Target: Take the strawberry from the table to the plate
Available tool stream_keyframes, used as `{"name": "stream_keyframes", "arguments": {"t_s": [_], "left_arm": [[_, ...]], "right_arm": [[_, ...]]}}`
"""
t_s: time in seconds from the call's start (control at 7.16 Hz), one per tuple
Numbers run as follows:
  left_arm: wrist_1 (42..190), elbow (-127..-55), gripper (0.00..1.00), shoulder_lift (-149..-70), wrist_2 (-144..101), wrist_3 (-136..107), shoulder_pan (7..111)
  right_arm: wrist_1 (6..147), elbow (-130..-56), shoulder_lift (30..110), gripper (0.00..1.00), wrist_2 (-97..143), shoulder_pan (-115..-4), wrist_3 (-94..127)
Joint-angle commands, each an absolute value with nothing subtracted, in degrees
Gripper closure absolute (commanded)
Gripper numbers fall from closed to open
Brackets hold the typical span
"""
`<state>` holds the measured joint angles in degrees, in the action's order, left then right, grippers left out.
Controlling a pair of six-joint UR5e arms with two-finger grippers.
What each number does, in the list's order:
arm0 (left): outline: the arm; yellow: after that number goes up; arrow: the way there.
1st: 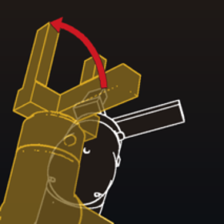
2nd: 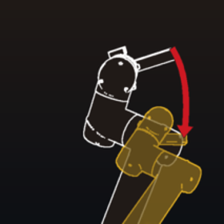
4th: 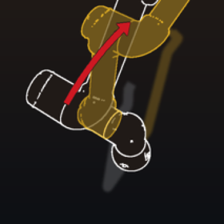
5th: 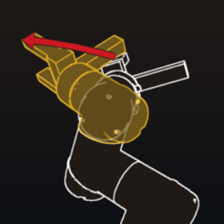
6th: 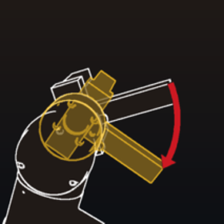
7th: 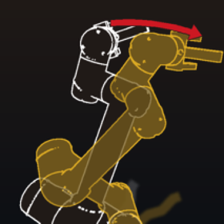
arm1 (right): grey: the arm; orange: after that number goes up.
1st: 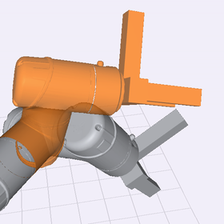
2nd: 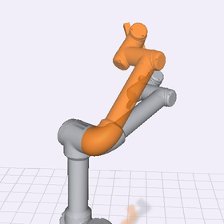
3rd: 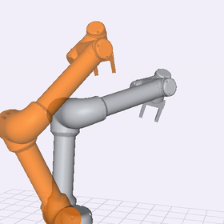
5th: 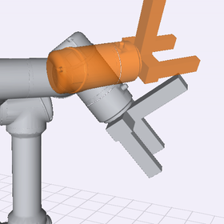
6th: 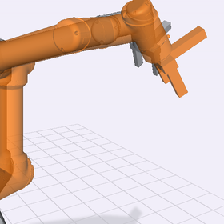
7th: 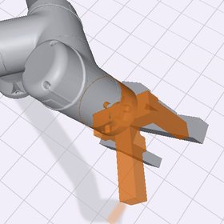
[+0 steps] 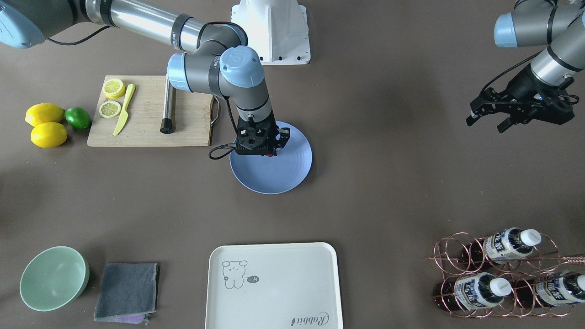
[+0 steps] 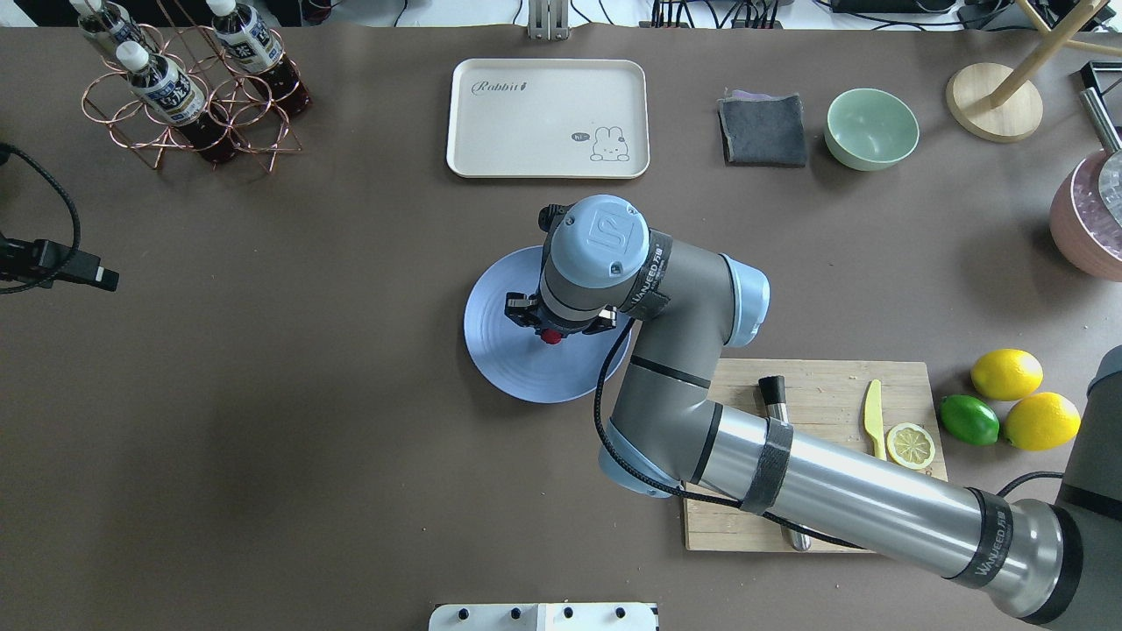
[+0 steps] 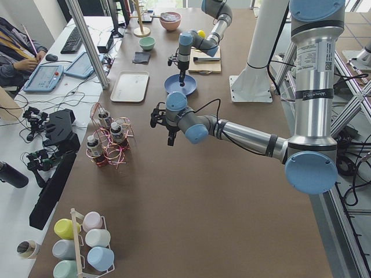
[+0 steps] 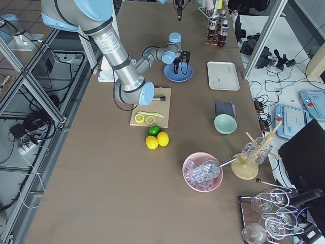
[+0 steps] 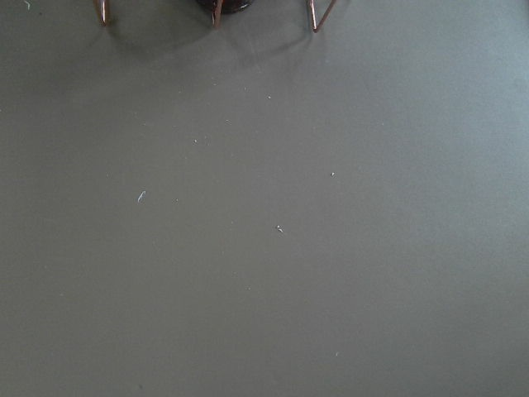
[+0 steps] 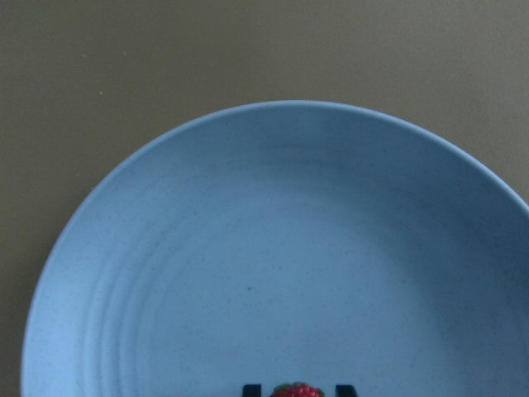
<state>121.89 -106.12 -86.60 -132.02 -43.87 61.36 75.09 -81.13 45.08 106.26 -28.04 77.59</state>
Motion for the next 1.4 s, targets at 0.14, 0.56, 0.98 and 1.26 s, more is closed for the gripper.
{"name": "stream_keyframes", "arguments": {"t_s": [0.14, 0.56, 0.98, 1.26], "left_arm": [[121.99, -106.09, 0.03, -86.57, -132.01, -44.21, 61.17], [121.73, -106.44, 0.03, -86.4, -133.84, -43.51, 62.22], [114.76, -106.69, 0.03, -82.09, -137.72, -26.96, 72.47], [99.49, -107.22, 0.03, -82.96, -137.72, -7.4, 81.85]], "right_arm": [[75.15, -82.6, 45.09, 0.0, 106.69, -28.99, 77.78], [81.78, -98.19, 53.65, 0.0, 114.48, -37.92, 75.52], [91.83, -110.22, 69.57, 0.0, 123.62, -54.34, 46.0], [92.11, -105.06, 79.06, 0.0, 132.92, -69.62, 20.34]]}}
